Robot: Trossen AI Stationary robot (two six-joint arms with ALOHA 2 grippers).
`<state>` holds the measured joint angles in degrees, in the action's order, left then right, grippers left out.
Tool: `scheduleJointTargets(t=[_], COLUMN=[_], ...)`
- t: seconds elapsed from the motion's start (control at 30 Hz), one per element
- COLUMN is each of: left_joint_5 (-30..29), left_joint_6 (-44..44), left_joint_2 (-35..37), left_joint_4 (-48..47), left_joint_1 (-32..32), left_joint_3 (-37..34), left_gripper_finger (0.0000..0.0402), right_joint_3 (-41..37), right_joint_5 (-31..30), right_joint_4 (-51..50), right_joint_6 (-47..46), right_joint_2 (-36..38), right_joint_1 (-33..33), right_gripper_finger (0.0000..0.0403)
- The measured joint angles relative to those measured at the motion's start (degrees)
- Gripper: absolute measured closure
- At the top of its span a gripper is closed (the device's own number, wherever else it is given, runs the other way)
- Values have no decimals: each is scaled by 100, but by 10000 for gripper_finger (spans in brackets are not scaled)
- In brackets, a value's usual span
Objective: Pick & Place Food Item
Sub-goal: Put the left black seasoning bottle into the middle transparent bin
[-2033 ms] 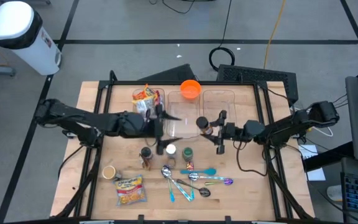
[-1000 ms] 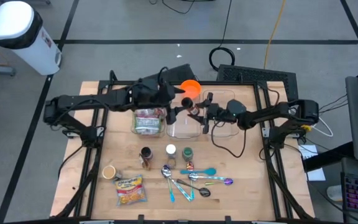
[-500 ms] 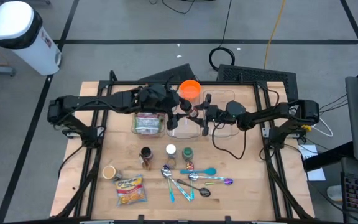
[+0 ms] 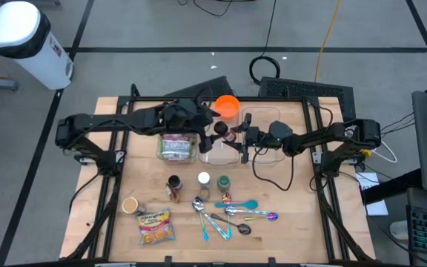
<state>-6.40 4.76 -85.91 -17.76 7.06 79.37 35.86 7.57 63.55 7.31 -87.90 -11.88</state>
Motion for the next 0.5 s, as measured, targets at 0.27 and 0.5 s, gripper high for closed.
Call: scheduleJointTargets(t=[0.27, 0.5], left_joint_5=[343, 340], left_joint_6=[-120, -89], left_joint_2=[37, -11], left_joint_4=[-93, -101], left_joint_1=[5, 3], left_joint_3=[2, 2], left_gripper_finger=[81, 109], right_joint_3=[0, -1], right_joint_5=[0, 0], right_joint_4=[2, 4], right_joint_6=[2, 2], right_joint_2=[0, 0], right_joint_1=[-2, 0], right_gripper_finger=[222, 222])
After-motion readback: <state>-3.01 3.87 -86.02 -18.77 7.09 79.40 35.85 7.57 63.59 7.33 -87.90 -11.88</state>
